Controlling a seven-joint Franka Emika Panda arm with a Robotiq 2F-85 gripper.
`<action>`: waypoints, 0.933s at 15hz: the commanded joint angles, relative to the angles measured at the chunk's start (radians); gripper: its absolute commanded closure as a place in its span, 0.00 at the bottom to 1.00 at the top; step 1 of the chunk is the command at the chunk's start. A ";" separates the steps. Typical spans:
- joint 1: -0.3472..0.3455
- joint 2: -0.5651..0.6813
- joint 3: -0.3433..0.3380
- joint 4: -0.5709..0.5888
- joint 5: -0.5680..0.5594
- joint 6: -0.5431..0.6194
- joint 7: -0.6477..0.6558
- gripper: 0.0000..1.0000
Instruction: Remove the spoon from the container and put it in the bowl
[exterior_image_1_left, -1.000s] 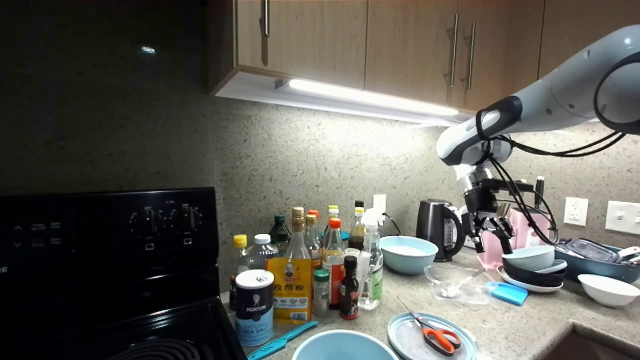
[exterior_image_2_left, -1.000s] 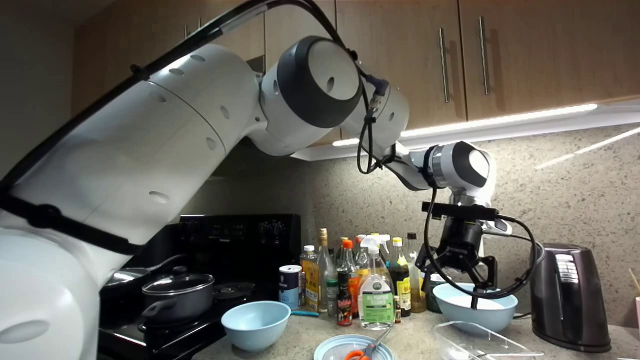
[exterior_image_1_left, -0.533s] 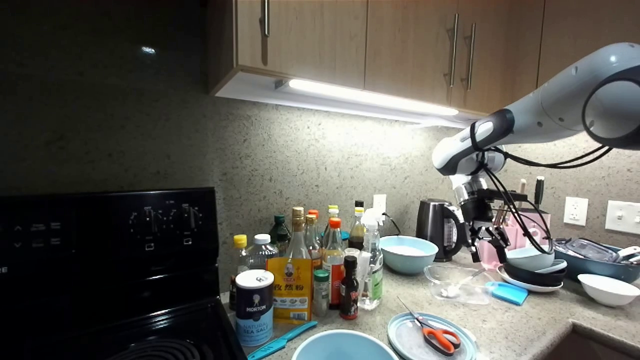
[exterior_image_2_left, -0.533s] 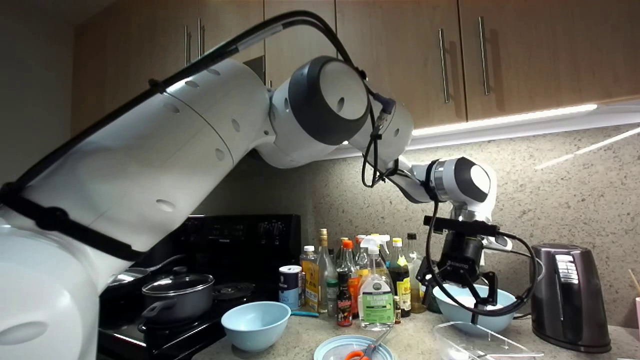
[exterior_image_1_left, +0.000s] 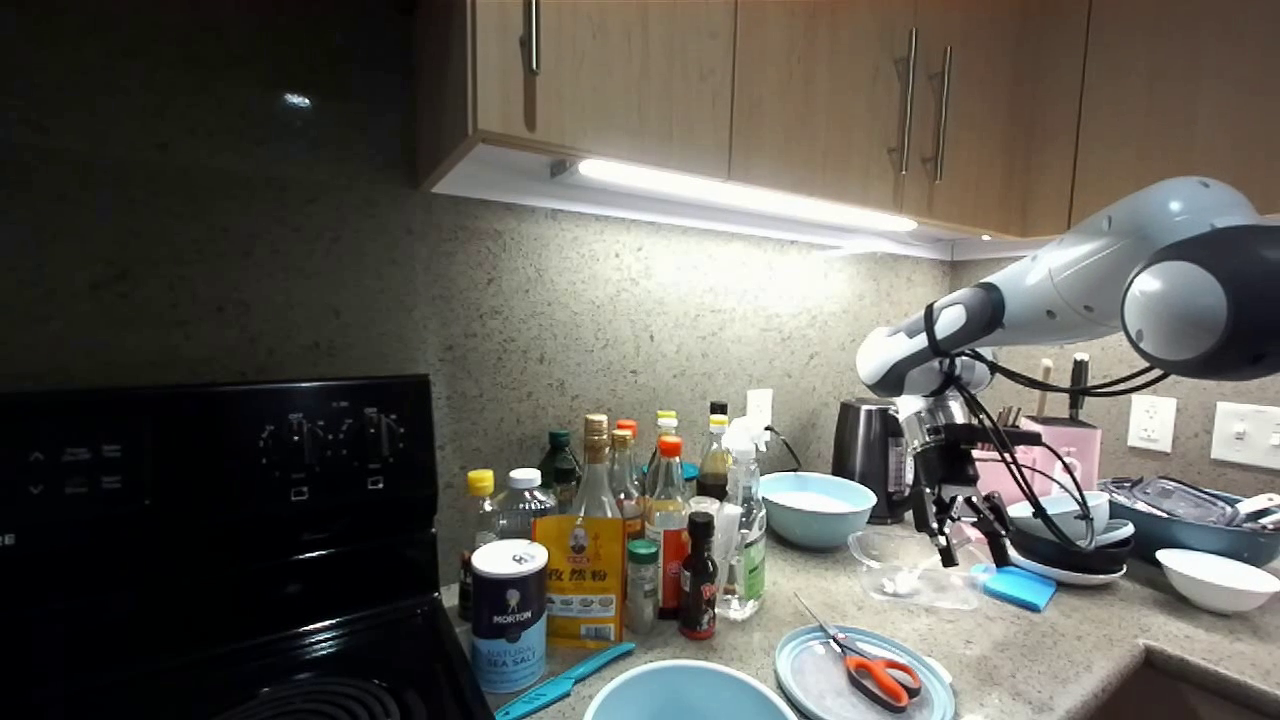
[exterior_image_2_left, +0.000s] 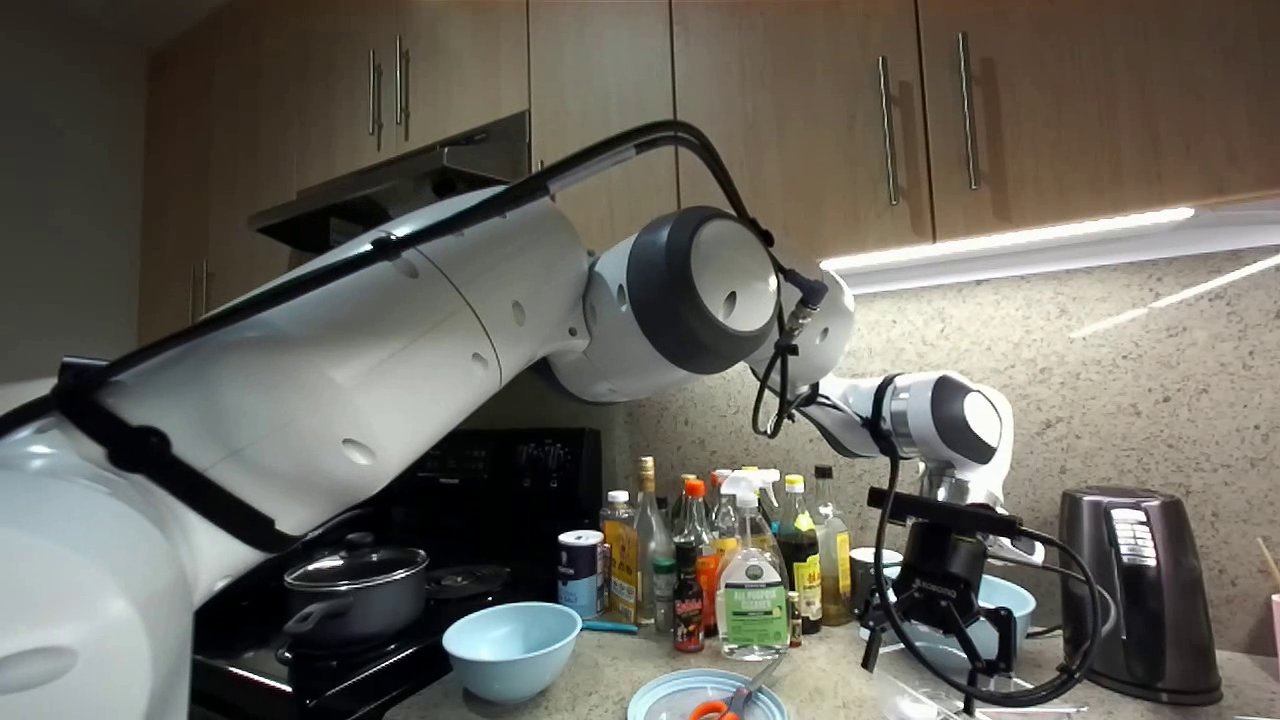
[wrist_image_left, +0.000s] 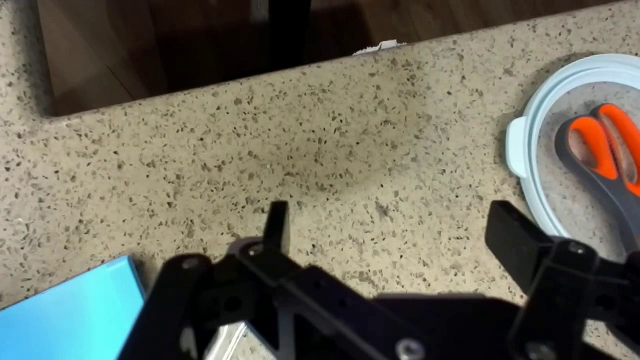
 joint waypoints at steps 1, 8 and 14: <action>-0.001 -0.053 0.006 -0.046 0.032 -0.017 0.025 0.00; -0.021 -0.142 -0.011 -0.118 0.222 0.071 0.264 0.00; -0.013 -0.089 -0.024 -0.054 0.265 0.111 0.364 0.00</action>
